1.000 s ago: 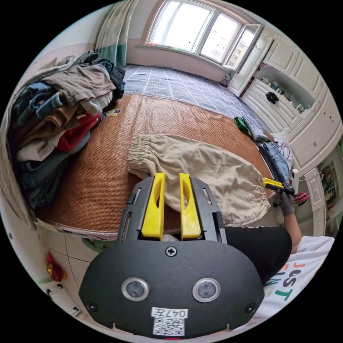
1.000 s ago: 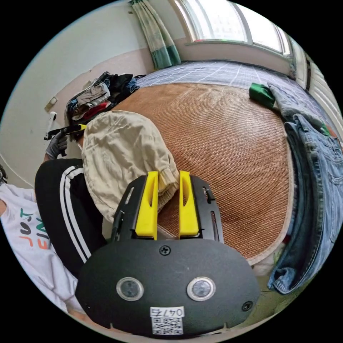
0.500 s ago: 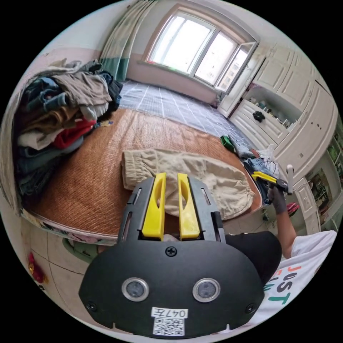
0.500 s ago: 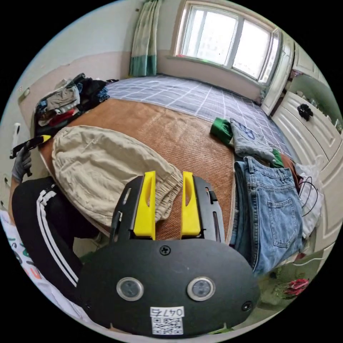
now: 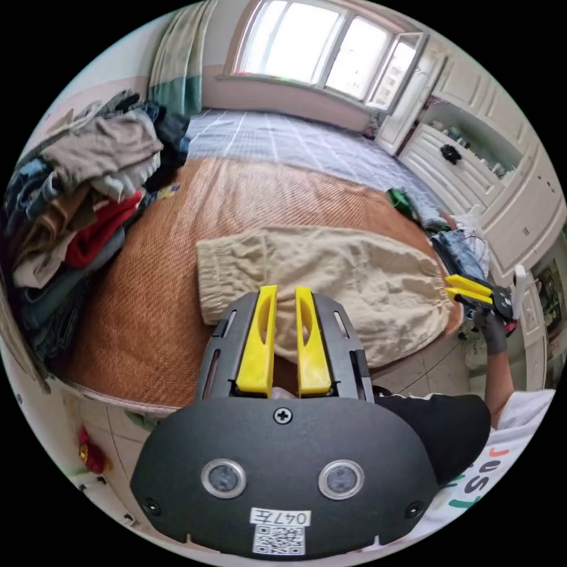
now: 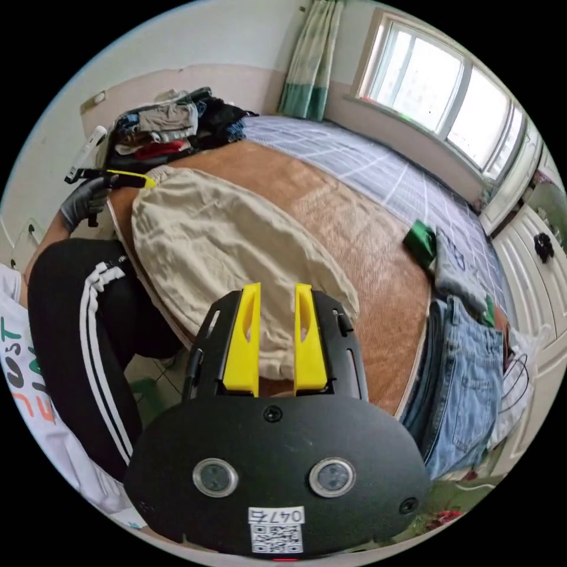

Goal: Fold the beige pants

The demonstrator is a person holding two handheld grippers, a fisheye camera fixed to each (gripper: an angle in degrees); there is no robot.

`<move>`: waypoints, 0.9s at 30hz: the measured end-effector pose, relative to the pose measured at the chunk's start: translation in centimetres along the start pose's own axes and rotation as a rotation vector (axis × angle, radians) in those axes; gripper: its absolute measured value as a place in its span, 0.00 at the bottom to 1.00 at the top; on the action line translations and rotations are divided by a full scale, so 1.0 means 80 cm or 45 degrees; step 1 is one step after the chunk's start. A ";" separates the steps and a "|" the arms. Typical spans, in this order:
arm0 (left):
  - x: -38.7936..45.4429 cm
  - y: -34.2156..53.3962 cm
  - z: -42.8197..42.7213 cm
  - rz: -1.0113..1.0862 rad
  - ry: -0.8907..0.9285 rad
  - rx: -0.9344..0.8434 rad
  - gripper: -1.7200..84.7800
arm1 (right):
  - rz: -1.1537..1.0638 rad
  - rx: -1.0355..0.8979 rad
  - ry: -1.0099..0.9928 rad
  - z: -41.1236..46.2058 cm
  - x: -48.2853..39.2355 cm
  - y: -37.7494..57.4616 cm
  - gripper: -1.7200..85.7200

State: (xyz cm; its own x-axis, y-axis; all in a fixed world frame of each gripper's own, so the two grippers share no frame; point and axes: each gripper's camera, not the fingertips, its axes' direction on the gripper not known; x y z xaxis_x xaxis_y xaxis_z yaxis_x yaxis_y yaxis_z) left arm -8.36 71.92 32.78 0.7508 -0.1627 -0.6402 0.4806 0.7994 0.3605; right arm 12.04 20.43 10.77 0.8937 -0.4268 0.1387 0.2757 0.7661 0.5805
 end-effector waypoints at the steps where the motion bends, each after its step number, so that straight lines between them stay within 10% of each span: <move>1: 0.036 -0.027 -0.010 0.057 0.040 0.018 0.08 | -0.051 0.051 -0.054 -0.002 -0.004 -0.034 0.08; 14: 0.177 -0.161 0.001 0.059 0.076 -0.032 0.08 | -0.384 -0.274 -0.616 0.182 -0.027 -0.265 0.03; 22: 0.219 -0.187 -0.116 0.027 0.031 0.305 0.08 | -0.752 0.195 -0.277 0.057 -0.132 -0.169 0.01; 27: 0.285 -0.239 -0.047 0.216 -0.190 0.021 0.09 | -0.824 0.169 -0.109 0.072 -0.182 -0.135 0.01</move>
State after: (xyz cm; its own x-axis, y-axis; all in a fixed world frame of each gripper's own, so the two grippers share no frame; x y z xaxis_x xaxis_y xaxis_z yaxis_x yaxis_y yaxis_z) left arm -2.13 55.12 8.79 0.8797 -0.1117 -0.4622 0.3481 0.8134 0.4660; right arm -6.03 15.63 7.11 0.5295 -0.8217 -0.2108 0.6962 0.2790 0.6614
